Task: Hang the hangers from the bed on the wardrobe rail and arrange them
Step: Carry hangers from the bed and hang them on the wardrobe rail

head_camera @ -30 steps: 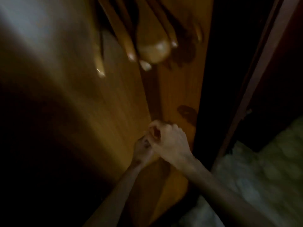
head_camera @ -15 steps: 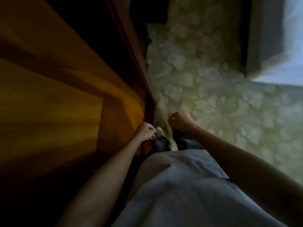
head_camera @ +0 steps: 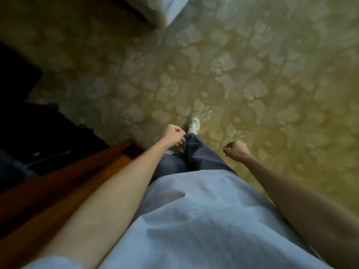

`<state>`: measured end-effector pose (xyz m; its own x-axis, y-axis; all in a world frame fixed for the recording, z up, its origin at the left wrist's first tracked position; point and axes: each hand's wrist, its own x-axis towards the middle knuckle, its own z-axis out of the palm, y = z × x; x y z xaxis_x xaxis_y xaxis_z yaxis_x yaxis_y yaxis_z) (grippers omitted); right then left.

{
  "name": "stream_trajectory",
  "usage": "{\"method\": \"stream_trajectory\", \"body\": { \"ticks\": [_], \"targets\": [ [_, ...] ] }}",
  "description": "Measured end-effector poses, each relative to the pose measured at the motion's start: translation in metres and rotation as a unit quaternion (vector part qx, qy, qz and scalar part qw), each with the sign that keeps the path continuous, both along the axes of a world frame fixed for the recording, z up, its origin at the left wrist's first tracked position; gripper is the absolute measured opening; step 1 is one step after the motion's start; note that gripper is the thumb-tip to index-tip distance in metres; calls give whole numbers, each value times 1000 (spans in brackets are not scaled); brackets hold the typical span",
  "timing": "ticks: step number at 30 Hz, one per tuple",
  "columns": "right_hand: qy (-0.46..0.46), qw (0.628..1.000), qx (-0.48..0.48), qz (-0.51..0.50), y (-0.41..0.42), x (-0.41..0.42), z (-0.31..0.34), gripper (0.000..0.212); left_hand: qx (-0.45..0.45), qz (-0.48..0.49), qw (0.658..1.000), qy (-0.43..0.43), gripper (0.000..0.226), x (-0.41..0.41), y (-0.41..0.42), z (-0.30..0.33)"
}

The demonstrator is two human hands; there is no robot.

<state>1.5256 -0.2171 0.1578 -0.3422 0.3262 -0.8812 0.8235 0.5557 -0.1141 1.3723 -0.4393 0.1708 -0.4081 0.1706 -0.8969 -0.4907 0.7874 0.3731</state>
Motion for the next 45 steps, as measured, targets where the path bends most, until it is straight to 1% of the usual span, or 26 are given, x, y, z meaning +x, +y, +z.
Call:
{"method": "stream_trajectory", "body": {
  "ticks": [3, 6, 9, 11, 15, 20, 23, 25, 28, 31, 34, 38, 41, 45],
  "targets": [
    [-19, 995, -11, -95, 30, 21, -5, 22, -14, -33, 999, 7, 16, -42, 40, 0],
    [-34, 986, -19, -160, 55, 28, -11, 20, -28, -23, 999, 16, 15, -79, 71, -2],
    [-33, 979, -28, -200, 75, 11, -16, 20, -29, -36, 999, 19, 16, -113, 86, 2],
    [-26, 976, -43, -211, 86, -17, -17, 21, -38, -39, 998, 23, 15, -133, 87, 5],
    [24, 975, -66, -210, 113, -114, -19, 23, -70, -21, 997, 17, 16, -176, 81, -1],
    [93, 978, -100, -157, 143, -280, -22, 21, -100, 25, 994, 20, 15, -241, 74, -12],
    [121, 979, -107, -124, 171, -376, -21, 18, -116, 58, 991, 5, 13, -291, 79, -26],
    [122, 981, -104, -114, 195, -431, -14, 18, -133, 79, 988, -8, 14, -328, 83, -34],
    [100, 983, -98, -120, 233, -492, 1, 19, -159, 107, 981, -31, 21, -384, 102, -34],
    [96, 981, -86, -143, 277, -543, 8, 21, -147, 106, 983, -26, 17, -449, 148, -31],
    [96, 974, -69, -191, 325, -575, 13, 23, -113, 74, 991, -17, 18, -517, 219, -30],
    [91, 953, -52, -285, 391, -596, 19, 22, -37, 5, 999, -13, 17, -606, 337, -27],
    [76, 936, -35, -342, 444, -601, 14, 23, 5, -41, 999, 4, 18, -666, 425, -26],
    [42, 920, -24, -390, 511, -614, 2, 22, 41, -61, 997, 19, 17, -734, 529, -17]
  ]
}}
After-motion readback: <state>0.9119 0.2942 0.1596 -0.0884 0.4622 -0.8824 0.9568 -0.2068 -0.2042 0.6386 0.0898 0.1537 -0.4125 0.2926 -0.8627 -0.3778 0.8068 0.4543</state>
